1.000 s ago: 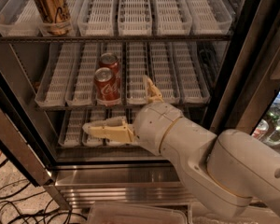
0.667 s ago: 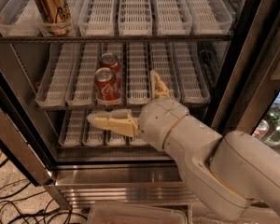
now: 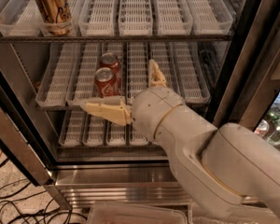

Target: Pick orange can from top shelf of fridge

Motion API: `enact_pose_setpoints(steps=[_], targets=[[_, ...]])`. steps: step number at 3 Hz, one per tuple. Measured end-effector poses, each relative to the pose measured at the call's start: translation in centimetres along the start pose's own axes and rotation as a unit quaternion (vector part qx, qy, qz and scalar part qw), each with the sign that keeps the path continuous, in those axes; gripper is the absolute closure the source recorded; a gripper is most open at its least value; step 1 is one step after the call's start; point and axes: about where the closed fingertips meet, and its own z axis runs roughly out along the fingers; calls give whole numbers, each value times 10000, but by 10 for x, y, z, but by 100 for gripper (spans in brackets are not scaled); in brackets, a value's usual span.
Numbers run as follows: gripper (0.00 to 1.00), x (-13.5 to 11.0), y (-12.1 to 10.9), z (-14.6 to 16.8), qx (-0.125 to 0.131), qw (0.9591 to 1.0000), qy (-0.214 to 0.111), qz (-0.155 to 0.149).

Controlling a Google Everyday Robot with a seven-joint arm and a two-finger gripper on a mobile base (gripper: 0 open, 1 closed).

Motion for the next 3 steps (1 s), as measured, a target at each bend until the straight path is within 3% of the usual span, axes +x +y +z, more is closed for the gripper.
enact_pose_setpoints(steps=[1, 2, 3], targets=[[0, -5, 14, 12, -59, 9998, 127, -106], [0, -21, 22, 25, -133, 9996, 51, -241], [0, -55, 25, 43, -197, 9990, -258, -316]])
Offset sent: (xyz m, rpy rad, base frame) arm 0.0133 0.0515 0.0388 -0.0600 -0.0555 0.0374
